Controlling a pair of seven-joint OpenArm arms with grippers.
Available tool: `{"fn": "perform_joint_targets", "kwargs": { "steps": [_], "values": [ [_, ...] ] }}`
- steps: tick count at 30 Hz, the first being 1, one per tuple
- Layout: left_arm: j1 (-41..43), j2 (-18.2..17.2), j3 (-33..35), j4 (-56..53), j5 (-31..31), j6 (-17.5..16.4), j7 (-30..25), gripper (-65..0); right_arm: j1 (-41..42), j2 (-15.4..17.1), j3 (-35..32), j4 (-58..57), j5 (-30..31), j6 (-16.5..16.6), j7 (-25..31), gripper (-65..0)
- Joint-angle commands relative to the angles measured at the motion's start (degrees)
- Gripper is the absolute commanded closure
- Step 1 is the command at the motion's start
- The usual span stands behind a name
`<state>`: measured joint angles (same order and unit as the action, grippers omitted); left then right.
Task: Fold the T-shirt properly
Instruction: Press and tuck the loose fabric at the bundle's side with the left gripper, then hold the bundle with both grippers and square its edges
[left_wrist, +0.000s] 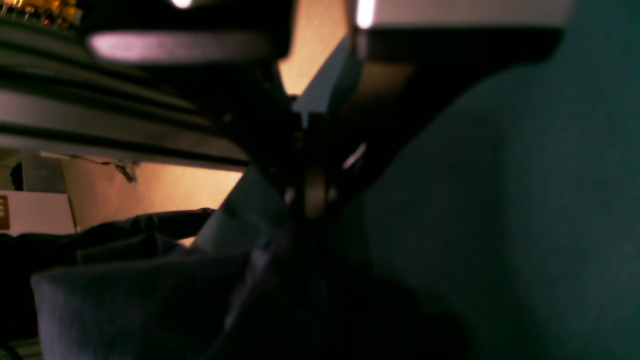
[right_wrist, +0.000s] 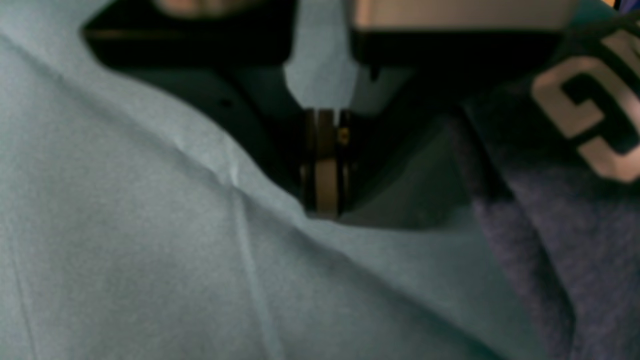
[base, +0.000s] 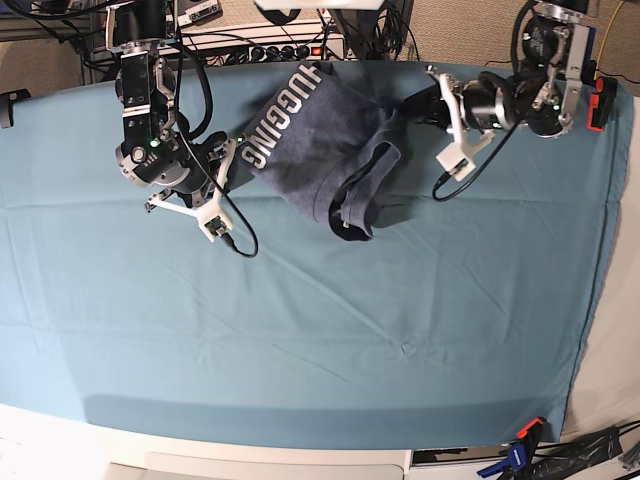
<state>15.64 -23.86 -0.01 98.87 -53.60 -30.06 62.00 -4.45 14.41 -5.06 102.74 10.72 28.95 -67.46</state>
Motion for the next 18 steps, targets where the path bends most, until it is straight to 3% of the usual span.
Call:
{"fn": "perform_joint_targets", "kwargs": {
  "steps": [1, 7, 18],
  "values": [
    [-0.31, 0.02, -0.22, 0.76, 0.00, -0.02, 0.11, 0.0, 0.79, 0.52, 0.17, 0.76, 0.04, -0.13, 0.57, 0.0],
    [-1.92, 2.40, -0.22, 0.79, 0.02, -0.37, -0.46, 0.0, 0.76, 0.50, 0.15, 0.76, 3.80, -0.11, 0.42, 0.0],
    [-4.44, 8.81, -0.11, 0.76, 3.15, -0.63, -3.10, 0.0, -0.11, 0.50, 0.11, 0.76, 5.14, -0.09, -0.07, 0.0]
  ]
}}
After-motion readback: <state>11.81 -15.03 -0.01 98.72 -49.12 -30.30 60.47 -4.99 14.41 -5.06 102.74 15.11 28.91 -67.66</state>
